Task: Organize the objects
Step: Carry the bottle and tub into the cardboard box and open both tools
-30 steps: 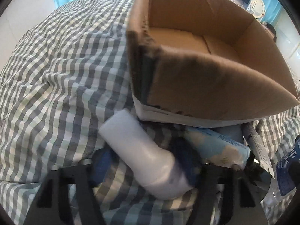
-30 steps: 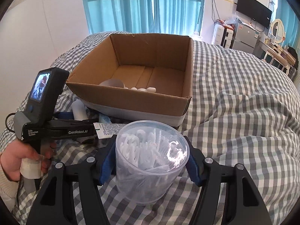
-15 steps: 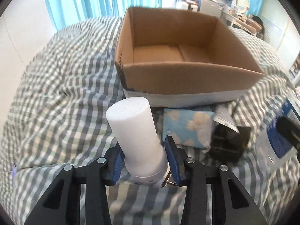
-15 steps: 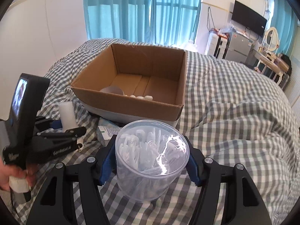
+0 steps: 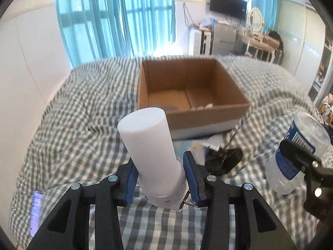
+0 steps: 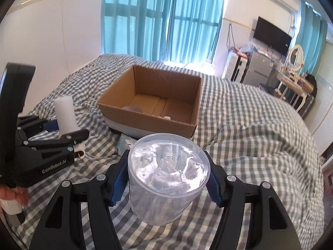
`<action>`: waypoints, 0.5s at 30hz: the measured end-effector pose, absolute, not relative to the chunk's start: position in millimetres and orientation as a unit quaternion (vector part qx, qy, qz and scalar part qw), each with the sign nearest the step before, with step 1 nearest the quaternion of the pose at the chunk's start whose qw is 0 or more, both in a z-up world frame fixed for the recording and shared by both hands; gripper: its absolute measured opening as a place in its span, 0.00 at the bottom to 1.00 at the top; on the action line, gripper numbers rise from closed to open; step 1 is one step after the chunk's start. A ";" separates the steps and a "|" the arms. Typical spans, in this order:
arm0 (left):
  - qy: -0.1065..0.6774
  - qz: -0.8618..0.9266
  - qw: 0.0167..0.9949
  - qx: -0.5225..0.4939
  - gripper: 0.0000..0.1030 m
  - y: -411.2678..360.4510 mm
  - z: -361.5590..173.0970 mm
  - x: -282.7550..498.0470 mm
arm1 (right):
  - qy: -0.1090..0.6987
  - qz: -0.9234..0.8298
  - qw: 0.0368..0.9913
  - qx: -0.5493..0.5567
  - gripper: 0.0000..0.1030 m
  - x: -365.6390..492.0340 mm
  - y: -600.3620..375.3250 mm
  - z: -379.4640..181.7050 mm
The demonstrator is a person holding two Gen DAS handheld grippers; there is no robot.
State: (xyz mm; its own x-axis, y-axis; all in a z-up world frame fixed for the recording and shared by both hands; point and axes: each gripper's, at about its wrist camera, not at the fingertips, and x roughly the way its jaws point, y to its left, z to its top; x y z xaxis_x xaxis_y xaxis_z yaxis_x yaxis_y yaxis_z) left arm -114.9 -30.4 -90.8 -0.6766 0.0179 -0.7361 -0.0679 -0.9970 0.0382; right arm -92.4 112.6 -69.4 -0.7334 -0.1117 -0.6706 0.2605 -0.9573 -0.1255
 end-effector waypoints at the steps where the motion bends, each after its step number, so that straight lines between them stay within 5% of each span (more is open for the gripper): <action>1: 0.031 0.919 0.023 -0.393 0.41 -26.6 -83.5 -110.3 | 0.113 -0.927 0.099 0.344 0.62 -88.0 112.0 -64.1; 15: 0.045 0.949 0.023 -0.312 0.41 -11.4 -7.6 -117.8 | 0.116 -0.945 0.117 0.281 0.62 -100.5 111.9 8.7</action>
State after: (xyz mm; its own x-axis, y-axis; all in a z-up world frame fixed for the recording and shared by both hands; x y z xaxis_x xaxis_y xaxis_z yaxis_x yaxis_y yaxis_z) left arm -117.8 -11.4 -7.6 -0.8039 0.0163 -0.5945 -0.0725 -0.9949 0.0707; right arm -100.5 111.9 8.7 -0.8144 -0.1552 -0.5592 0.2861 -0.9457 -0.1544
